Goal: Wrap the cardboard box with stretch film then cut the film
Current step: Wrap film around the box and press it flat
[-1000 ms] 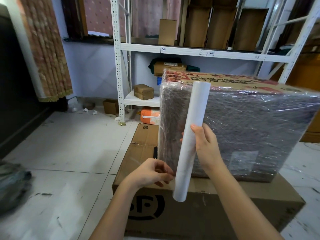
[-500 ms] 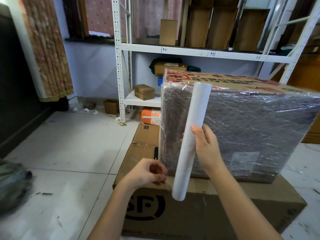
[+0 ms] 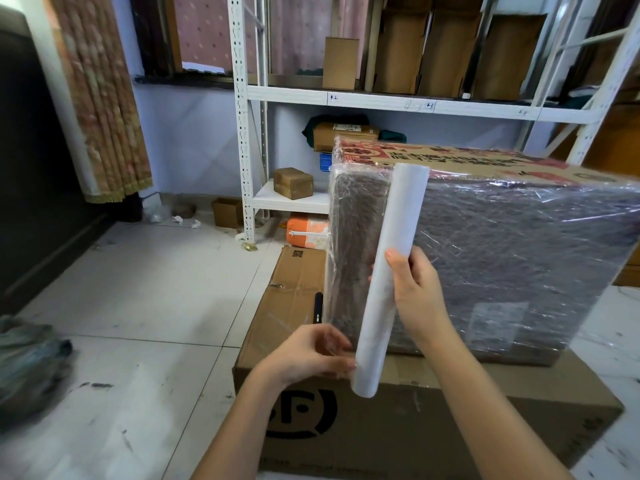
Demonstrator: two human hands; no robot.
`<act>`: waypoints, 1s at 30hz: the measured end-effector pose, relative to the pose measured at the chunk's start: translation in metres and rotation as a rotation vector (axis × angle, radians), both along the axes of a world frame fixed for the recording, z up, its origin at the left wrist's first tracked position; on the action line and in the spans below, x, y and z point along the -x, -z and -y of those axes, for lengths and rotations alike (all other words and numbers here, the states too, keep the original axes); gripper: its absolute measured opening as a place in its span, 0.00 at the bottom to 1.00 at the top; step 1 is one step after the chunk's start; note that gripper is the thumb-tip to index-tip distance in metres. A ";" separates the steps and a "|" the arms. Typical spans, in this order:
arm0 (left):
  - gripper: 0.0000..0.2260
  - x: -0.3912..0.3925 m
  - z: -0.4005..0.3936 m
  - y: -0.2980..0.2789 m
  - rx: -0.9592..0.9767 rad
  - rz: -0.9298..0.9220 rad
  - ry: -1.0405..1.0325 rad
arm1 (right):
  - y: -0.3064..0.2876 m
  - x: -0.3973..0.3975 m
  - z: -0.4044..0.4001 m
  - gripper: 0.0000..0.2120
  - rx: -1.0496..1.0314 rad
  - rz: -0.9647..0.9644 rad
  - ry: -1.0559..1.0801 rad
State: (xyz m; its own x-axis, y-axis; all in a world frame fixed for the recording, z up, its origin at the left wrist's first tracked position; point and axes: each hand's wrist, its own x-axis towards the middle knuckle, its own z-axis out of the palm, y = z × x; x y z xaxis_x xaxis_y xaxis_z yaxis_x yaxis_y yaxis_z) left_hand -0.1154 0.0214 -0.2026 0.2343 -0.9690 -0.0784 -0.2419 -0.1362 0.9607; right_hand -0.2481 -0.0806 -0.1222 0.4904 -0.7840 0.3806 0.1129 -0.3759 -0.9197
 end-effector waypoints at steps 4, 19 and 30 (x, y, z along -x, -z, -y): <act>0.07 0.009 0.005 0.007 0.013 0.041 -0.017 | 0.001 0.002 0.001 0.21 0.016 -0.003 -0.004; 0.07 -0.006 -0.006 0.021 0.070 -0.012 -0.164 | 0.002 0.000 0.003 0.17 0.043 0.000 0.003; 0.03 -0.009 -0.020 0.027 0.059 -0.211 -0.216 | 0.003 -0.001 0.004 0.18 0.059 0.011 0.003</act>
